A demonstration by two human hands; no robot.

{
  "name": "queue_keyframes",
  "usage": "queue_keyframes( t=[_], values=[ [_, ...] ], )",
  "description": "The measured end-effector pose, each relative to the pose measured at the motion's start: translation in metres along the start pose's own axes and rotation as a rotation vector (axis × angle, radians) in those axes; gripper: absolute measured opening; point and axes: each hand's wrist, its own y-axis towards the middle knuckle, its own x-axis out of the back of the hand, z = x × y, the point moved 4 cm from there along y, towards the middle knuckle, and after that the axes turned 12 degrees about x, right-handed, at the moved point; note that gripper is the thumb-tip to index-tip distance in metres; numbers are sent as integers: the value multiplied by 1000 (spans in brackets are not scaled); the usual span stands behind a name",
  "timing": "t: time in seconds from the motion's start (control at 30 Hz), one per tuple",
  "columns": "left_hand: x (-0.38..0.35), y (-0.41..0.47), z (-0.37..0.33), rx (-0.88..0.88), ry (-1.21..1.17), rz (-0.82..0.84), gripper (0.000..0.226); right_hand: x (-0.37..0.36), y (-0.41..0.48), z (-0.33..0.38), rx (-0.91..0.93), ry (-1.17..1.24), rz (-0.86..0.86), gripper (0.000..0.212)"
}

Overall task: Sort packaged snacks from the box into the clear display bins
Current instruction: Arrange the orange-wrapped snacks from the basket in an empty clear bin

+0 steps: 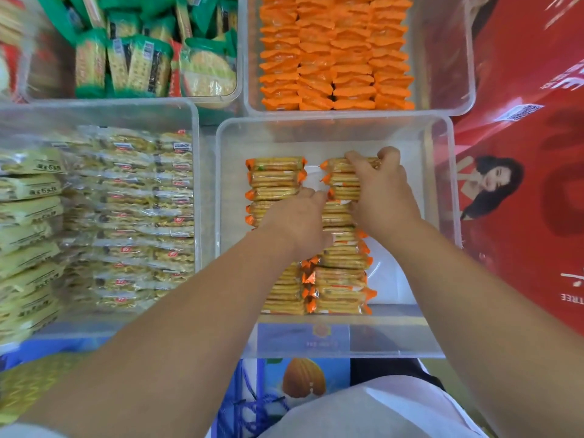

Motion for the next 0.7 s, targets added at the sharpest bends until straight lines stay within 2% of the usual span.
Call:
queue_keyframes(
  t=[0.13,0.2,0.27,0.37,0.47,0.53,0.7],
  values=[
    [-2,-10,0,24,25,-52,90,-3,-2,0,-56,240,-17,76],
    [1,-20,2,46,-20,-95,91,-1,-2,0,-79,320,-115,63],
    [10,-37,4,28,-57,-171,87,0,-2,1,-74,299,-182,48],
    [30,-73,17,4,-61,-446,68,-1,-1,0,-105,287,-251,39],
    [37,-102,46,136,-18,-692,61,-2,1,-1,-142,290,-324,36],
    [30,-111,62,222,-29,-717,66,-4,3,0,-195,349,-366,37],
    [4,-110,73,278,-10,-573,89,-9,4,4,-254,365,-410,40]
  ],
)
